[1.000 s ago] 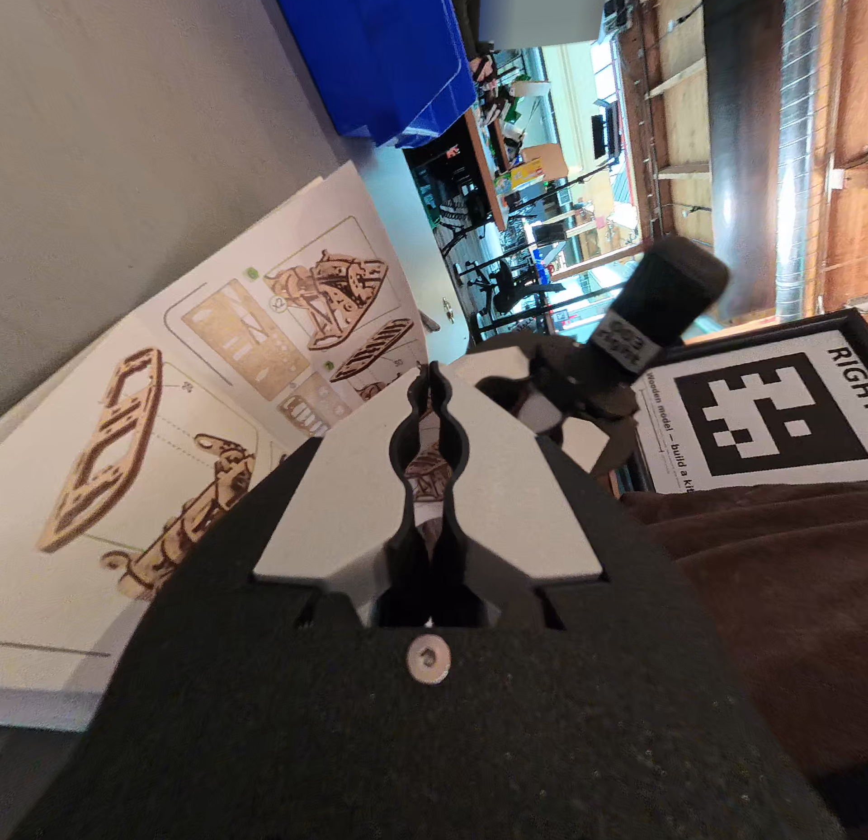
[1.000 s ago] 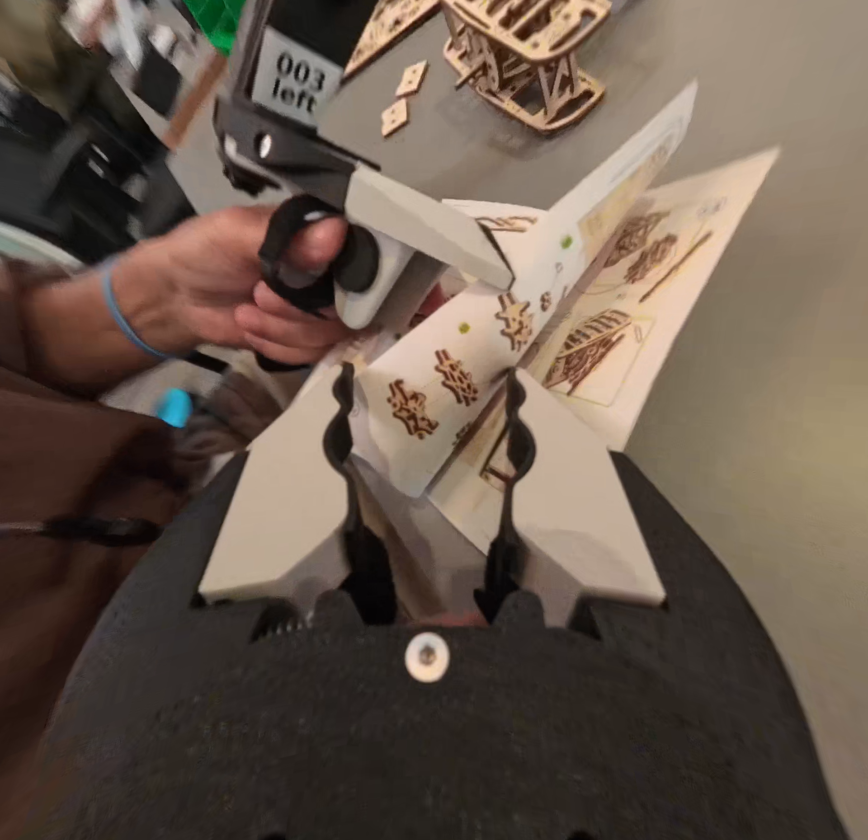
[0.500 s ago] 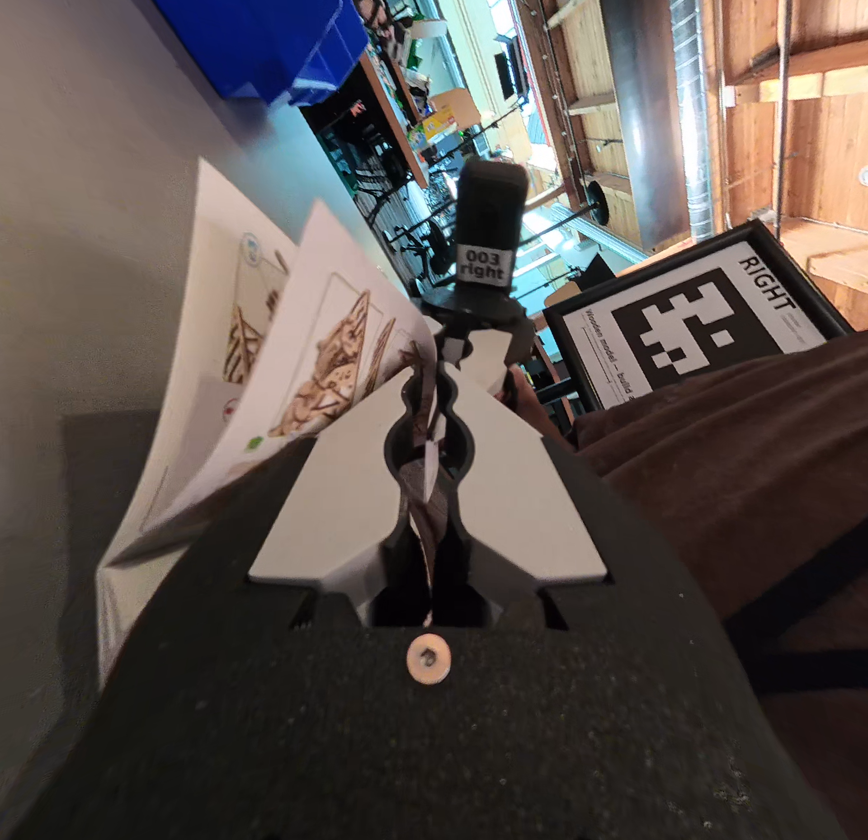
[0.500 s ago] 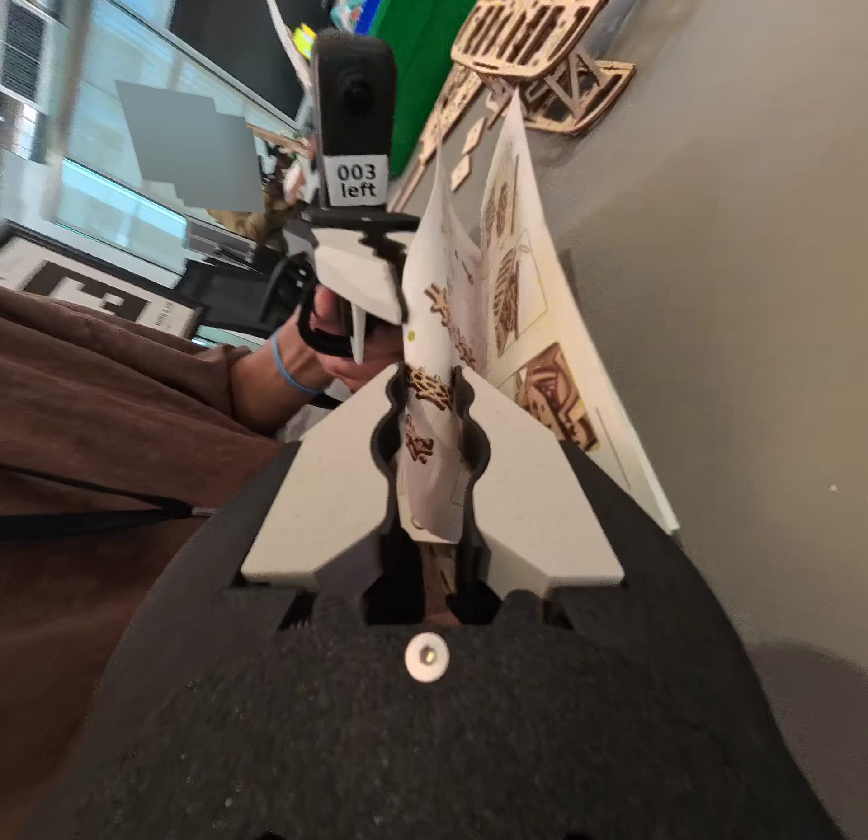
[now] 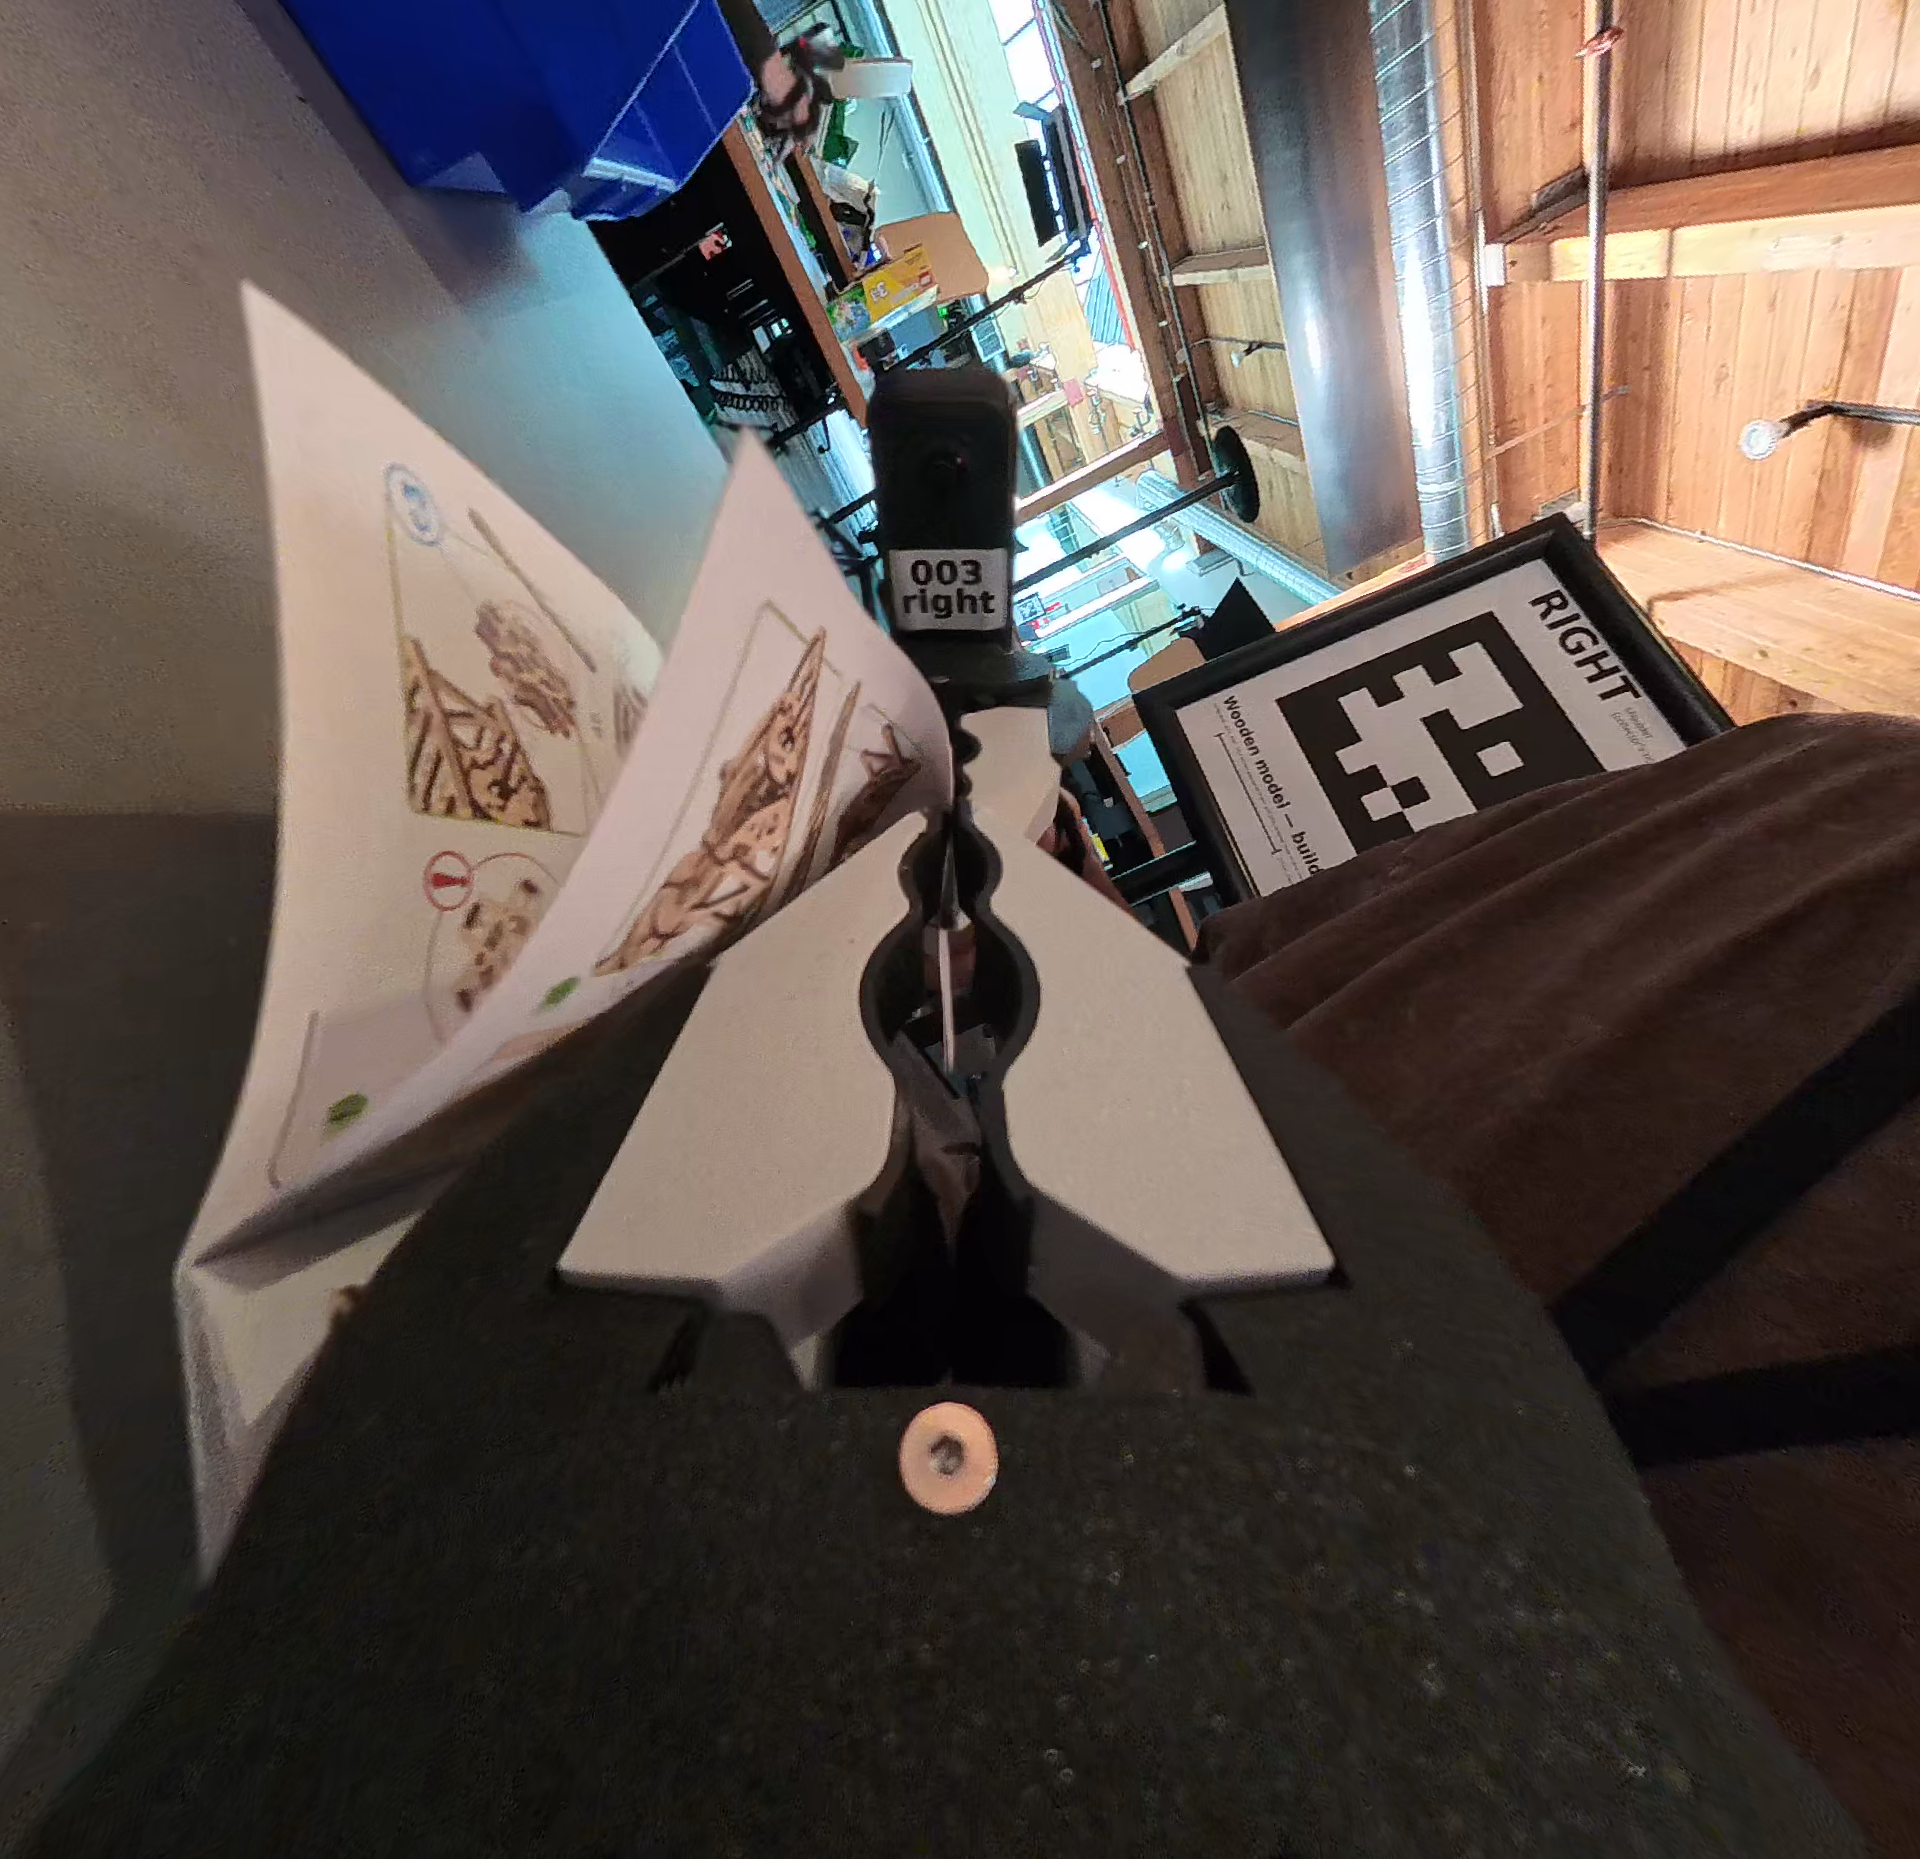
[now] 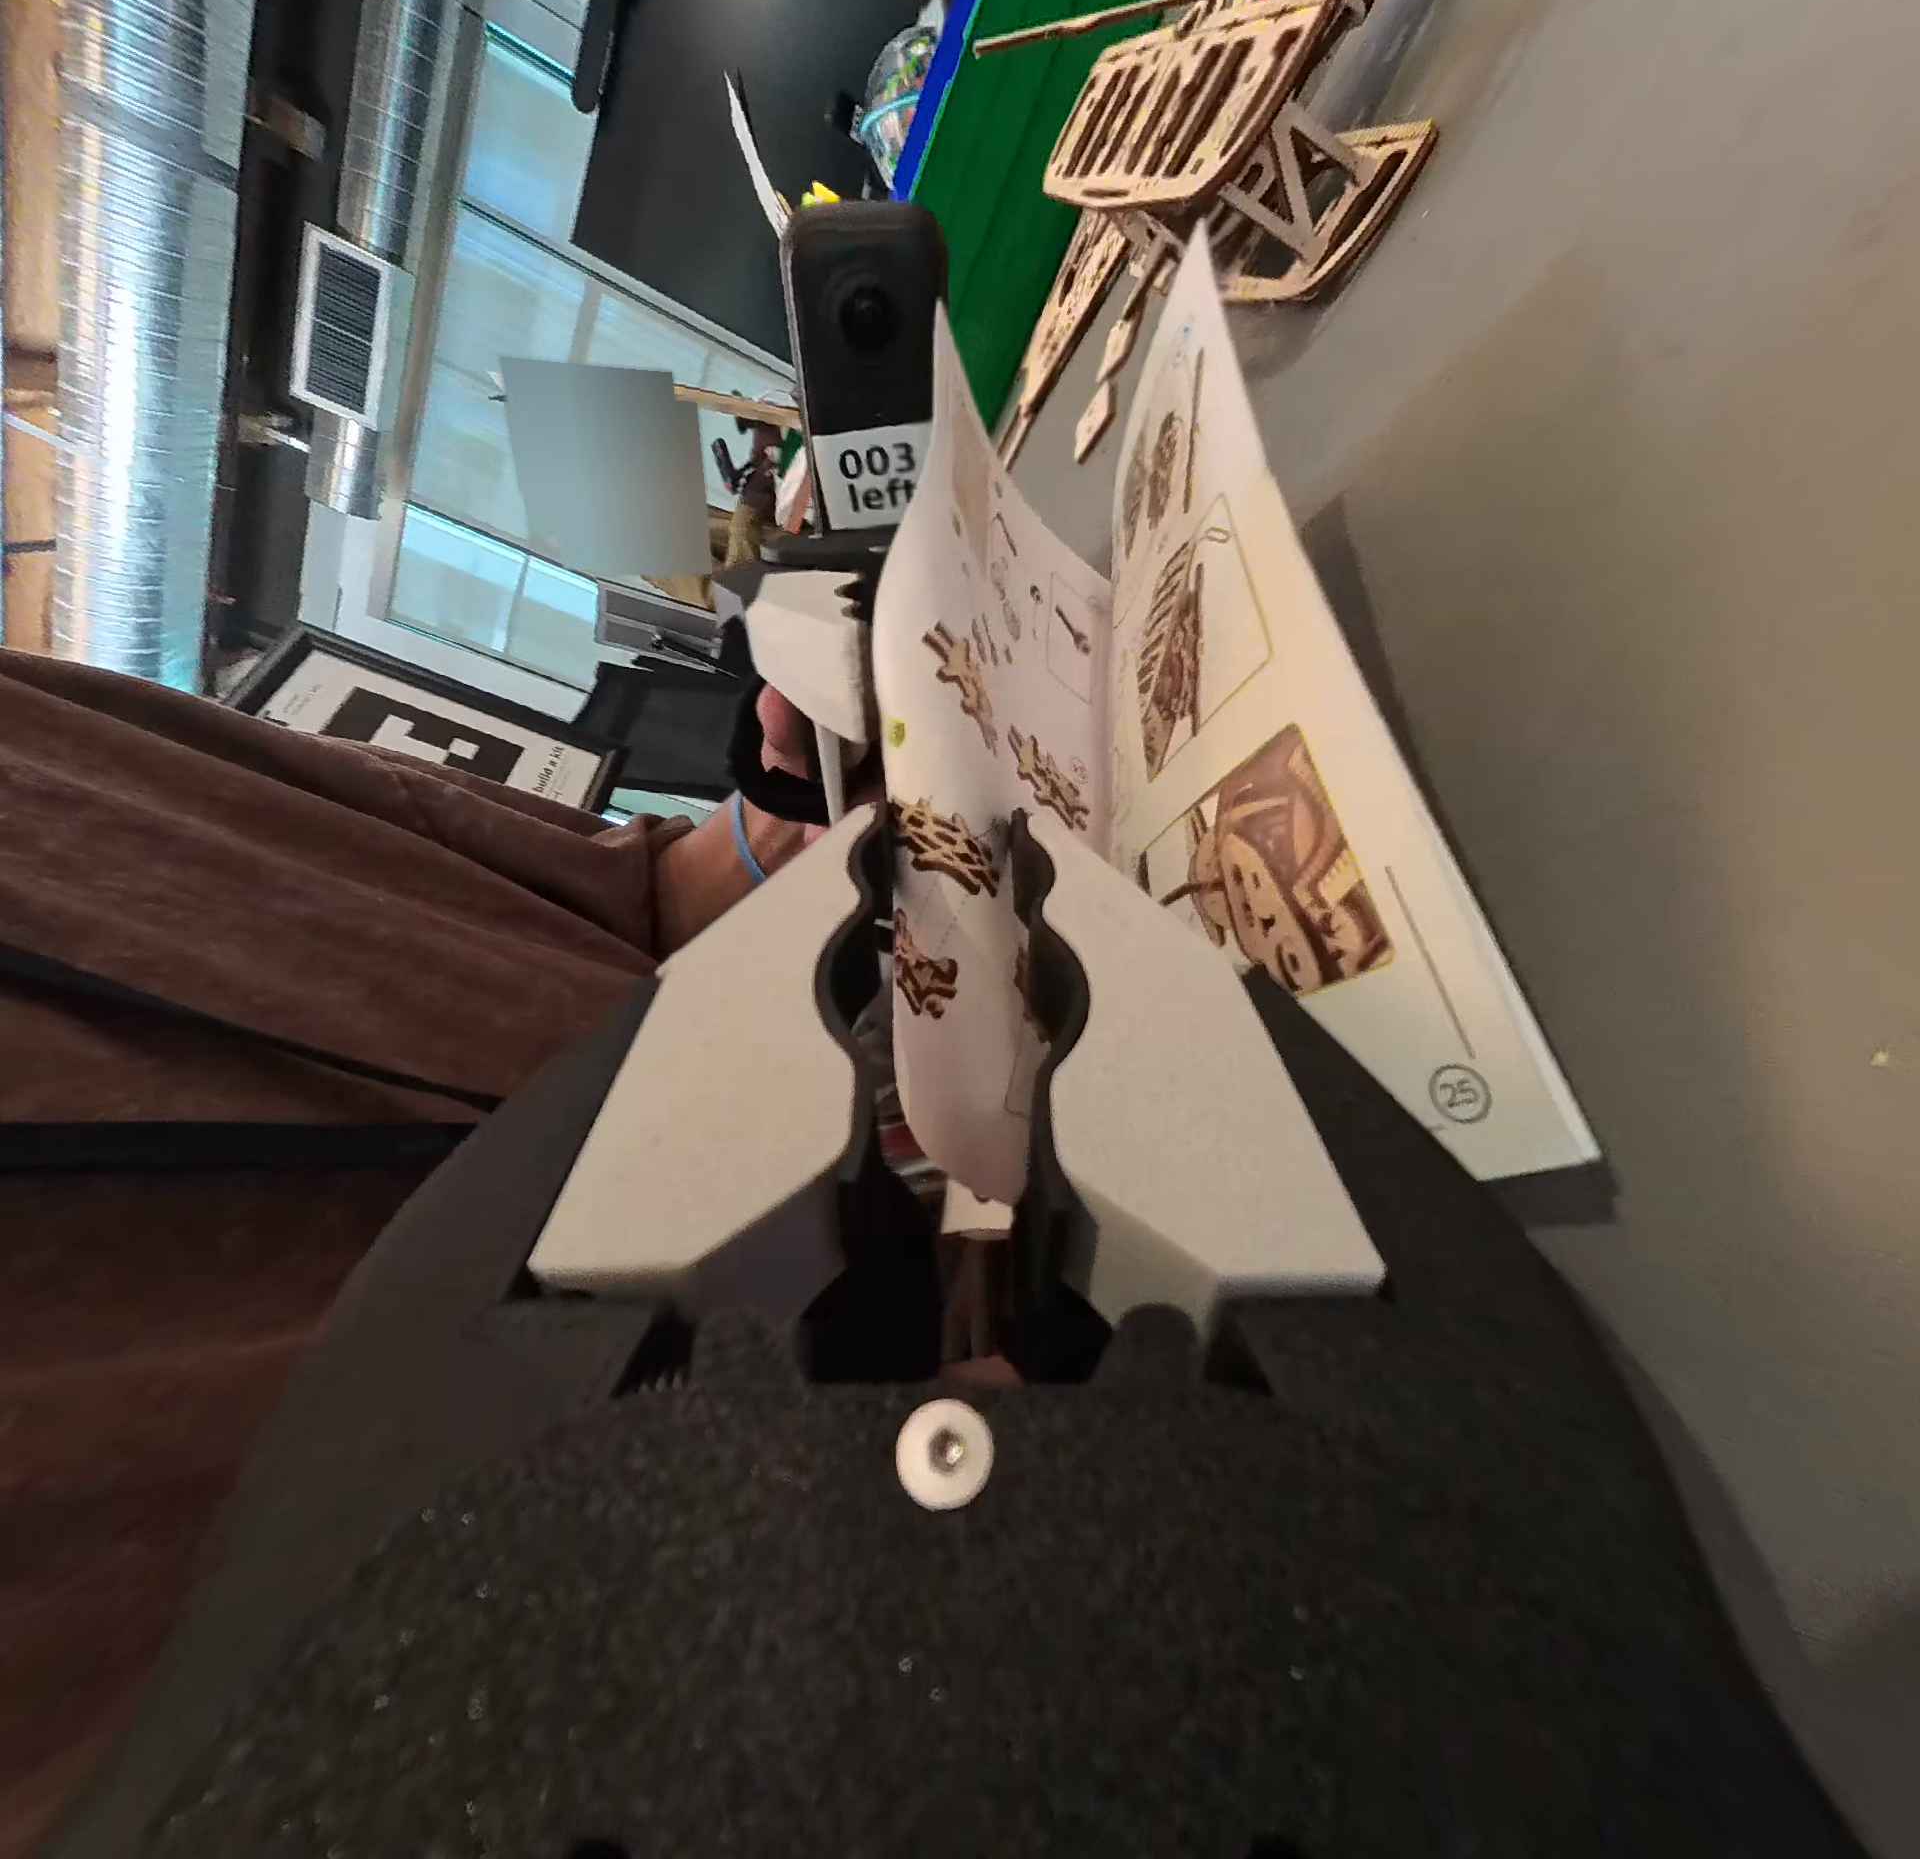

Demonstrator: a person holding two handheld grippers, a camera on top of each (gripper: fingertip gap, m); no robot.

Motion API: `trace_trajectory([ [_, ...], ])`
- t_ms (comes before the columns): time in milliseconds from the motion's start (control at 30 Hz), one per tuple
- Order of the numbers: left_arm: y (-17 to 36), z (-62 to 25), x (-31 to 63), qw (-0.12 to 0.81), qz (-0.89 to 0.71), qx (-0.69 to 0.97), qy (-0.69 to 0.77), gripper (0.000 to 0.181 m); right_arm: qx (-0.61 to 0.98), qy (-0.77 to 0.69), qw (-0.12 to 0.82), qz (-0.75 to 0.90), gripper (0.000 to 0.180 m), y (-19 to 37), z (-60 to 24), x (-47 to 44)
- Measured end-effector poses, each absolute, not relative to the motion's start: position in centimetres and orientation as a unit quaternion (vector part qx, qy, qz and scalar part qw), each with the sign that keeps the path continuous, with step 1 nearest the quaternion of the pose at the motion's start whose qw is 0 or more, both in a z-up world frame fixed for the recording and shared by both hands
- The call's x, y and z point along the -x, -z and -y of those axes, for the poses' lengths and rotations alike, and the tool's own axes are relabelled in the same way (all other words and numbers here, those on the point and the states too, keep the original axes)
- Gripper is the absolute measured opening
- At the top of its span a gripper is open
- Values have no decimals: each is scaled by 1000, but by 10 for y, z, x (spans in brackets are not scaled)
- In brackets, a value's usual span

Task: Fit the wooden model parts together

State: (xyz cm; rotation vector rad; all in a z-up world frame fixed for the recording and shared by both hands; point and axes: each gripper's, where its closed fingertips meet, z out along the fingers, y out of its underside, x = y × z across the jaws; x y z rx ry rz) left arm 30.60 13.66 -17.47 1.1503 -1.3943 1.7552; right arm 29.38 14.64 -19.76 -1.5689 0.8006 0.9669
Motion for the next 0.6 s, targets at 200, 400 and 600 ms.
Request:
trace_trajectory([
  [200,173,-137,-307,303,524,-432,-668,0,641,-423,542,-343,20,194,-144,-296],
  [400,171,-136,-306,302,524,-427,-672,0,626,-441,544,-344,20,192,-144,-295],
  [600,159,-135,-303,318,504,-408,-692,0,594,-479,552,-335,23,180,-145,-292],
])
